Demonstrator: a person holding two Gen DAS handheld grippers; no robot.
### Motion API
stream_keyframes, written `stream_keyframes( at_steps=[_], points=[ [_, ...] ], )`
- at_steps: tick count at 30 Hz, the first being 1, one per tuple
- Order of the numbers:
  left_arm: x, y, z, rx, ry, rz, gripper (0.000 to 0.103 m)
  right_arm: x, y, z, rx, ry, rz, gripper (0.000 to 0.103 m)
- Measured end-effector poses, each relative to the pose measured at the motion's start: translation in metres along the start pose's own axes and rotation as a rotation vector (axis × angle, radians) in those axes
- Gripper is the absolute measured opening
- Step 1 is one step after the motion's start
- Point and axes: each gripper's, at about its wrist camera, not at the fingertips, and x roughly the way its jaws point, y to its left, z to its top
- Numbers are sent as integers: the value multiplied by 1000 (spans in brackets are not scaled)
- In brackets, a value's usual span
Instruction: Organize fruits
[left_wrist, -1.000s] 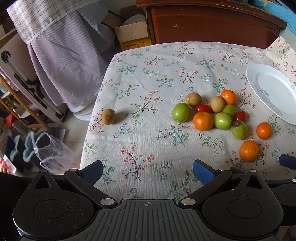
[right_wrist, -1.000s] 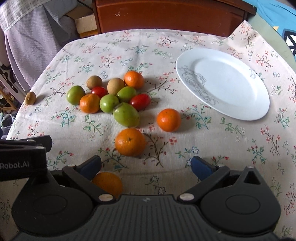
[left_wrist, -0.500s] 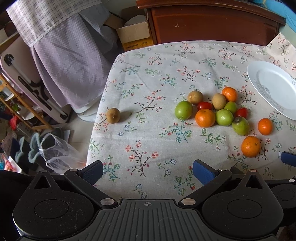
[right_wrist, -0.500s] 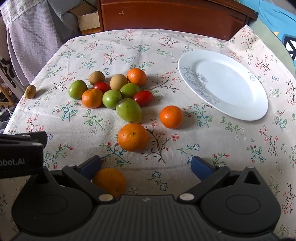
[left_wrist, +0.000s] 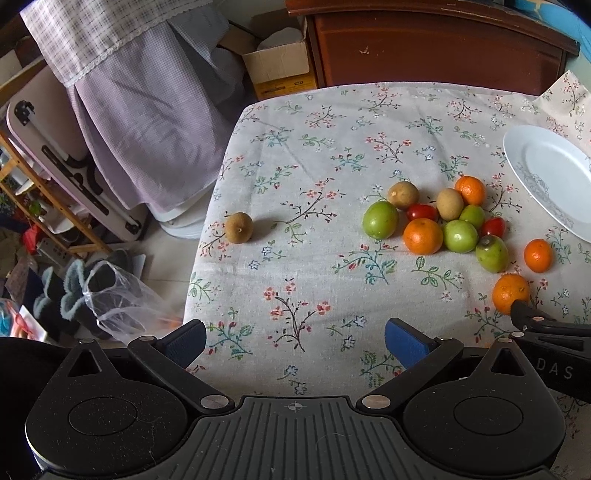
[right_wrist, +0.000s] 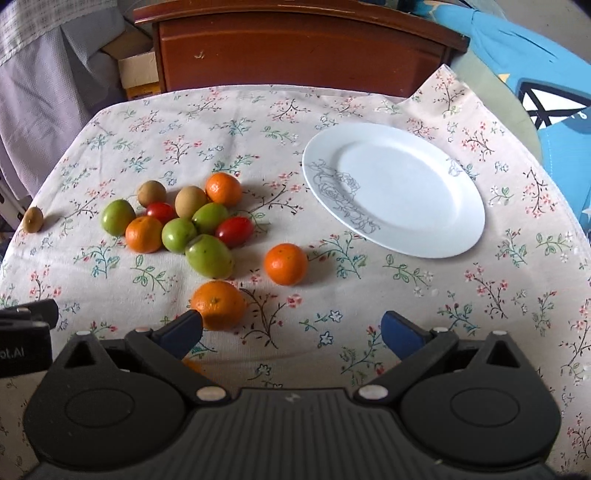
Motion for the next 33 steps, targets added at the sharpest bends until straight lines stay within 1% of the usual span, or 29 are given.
stream_keyframes(
  at_steps=[5,18,33],
  points=[
    [0,-1,0,7,2,-6,103,0,1,2,8,27,16,102],
    [-4,1,0,1,-4,-16,103,-9,11,1,-21,28,-10,102],
    [-12,6,-1,-12,-25,-28,103,-20,14,3,-25,13,-32,102]
  ],
)
